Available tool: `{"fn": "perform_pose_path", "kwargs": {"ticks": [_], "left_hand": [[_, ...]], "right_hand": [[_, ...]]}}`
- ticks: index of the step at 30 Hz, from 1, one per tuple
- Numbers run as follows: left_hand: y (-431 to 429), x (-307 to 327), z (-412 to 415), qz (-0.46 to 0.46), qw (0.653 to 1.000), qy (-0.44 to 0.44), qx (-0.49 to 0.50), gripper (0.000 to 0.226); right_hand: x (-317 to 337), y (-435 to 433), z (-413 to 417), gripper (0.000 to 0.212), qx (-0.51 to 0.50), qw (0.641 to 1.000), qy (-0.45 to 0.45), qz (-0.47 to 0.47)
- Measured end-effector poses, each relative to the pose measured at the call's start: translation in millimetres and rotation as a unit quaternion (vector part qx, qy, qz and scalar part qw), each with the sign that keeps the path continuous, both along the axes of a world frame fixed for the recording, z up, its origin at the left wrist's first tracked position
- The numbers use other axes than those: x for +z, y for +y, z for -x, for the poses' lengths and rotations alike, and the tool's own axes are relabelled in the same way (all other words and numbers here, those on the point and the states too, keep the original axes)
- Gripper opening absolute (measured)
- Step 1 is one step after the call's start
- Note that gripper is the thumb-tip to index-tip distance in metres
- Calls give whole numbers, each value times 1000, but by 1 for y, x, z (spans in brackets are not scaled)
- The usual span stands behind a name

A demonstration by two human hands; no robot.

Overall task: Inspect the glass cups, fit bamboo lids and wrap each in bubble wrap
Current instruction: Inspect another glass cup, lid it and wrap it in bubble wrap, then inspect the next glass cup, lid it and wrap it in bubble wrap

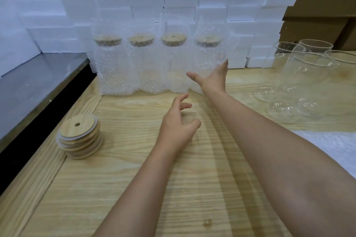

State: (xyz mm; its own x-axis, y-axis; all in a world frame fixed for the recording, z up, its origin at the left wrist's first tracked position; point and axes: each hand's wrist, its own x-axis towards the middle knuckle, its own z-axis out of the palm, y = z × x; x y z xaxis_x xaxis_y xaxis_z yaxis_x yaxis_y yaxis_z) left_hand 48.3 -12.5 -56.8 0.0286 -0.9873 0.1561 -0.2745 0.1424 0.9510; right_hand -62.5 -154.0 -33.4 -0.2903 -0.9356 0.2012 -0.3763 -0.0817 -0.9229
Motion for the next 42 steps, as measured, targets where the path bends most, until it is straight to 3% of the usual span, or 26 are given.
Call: {"fn": "perform_pose_path", "kwargs": {"ticks": [4, 7, 11, 13, 15, 18, 27, 36, 38, 42], "left_hand": [[1, 0, -3, 6, 1000, 20, -5, 67], [3, 2, -3, 10, 999, 33, -2, 65], [6, 2, -4, 7, 999, 38, 3, 63], [7, 1, -4, 3, 999, 39, 11, 62], [8, 0, -5, 3, 999, 38, 20, 59], [7, 0, -5, -1, 999, 35, 30, 55], [3, -2, -5, 5, 999, 27, 25, 45], [4, -1, -5, 18, 999, 42, -3, 44], [6, 1, -5, 24, 998, 50, -23, 49], [13, 4, -4, 49, 996, 32, -73, 87]], "right_hand": [[10, 33, 4, 138, 2, 1000, 5, 0], [25, 64, 16, 111, -43, 994, 82, 49], [41, 105, 53, 66, -261, 913, 247, 194], [43, 117, 78, 59, -322, 888, 269, 185], [41, 124, 98, 56, -343, 887, 286, 119], [34, 128, 112, 49, -334, 890, 303, 68], [38, 133, 110, 30, -297, 921, 237, 90], [39, 152, 71, 25, -216, 937, 243, 131], [37, 158, 55, 26, -181, 942, 236, 153], [33, 168, 25, 31, -110, 953, 203, 196]]}}
